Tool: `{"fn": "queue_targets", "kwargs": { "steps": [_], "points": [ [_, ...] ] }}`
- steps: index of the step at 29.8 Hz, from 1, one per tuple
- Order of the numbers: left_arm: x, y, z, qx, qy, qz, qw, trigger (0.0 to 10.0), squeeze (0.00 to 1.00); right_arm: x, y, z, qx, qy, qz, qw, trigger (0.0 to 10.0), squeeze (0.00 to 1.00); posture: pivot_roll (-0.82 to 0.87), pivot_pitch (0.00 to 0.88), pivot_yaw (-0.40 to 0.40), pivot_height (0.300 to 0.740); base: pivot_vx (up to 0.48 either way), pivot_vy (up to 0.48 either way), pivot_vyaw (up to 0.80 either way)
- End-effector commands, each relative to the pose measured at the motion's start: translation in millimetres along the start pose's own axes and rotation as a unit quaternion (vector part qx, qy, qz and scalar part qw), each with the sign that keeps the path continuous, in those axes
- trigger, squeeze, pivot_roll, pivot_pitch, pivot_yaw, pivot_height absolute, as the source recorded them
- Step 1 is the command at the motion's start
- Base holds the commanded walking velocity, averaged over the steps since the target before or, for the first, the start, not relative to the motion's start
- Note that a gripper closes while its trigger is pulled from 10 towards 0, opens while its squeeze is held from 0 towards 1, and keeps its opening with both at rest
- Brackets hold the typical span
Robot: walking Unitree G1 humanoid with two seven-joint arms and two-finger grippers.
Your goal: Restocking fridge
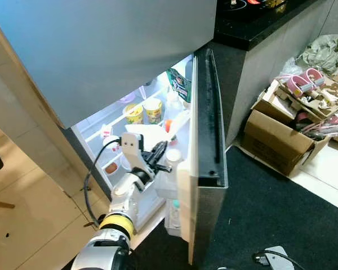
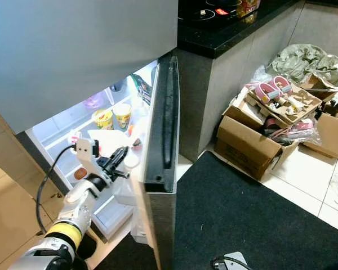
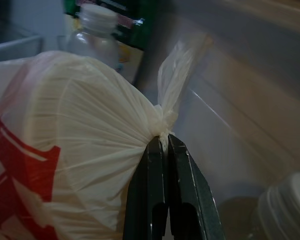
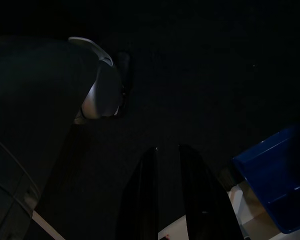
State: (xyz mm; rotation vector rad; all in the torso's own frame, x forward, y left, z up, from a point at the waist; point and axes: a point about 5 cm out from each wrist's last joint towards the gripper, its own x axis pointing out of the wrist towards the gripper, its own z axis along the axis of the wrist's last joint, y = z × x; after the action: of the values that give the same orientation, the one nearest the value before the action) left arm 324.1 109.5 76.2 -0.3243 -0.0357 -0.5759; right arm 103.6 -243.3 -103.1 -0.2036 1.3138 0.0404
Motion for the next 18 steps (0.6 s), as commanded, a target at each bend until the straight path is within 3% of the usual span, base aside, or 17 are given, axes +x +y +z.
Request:
{"fn": "queue_targets", "kwargs": {
  "steps": [1, 8, 10, 18],
  "points": [
    [6.1, -17.5, -8.0, -0.019, 0.009, -0.032, 0.999, 10.0, 0.00, 0.1, 1.1, -1.4, 0.002, -0.001, -0.001, 1.000, 10.0, 0.00, -0.07, 0.035, 0.061, 0.740, 0.000, 0.000, 0.00],
    [17.5, -33.0, -4.9, -0.063, -0.014, -0.048, 0.997, 10.0, 0.00, -0.1, -0.2, -2.9, 0.002, 0.000, -0.002, 1.000, 10.0, 0.00, -0.07, 0.033, 0.063, 0.740, 0.000, 0.000, 0.00],
    [23.6, -42.9, -3.8, -0.094, -0.026, -0.058, 0.993, 10.0, 0.00, -0.2, -0.3, -3.1, 0.002, 0.000, -0.003, 1.000, 10.0, 0.00, -0.07, 0.033, 0.063, 0.740, 0.000, 0.000, 0.00],
    [26.7, -53.5, -3.2, -0.114, -0.033, -0.073, 0.990, 10.0, 0.00, 0.0, 0.3, 0.6, 0.012, -0.012, -0.001, 1.000, 10.0, 0.00, -0.07, 0.033, 0.069, 0.740, 0.000, 0.000, 0.00]
  ]
}}
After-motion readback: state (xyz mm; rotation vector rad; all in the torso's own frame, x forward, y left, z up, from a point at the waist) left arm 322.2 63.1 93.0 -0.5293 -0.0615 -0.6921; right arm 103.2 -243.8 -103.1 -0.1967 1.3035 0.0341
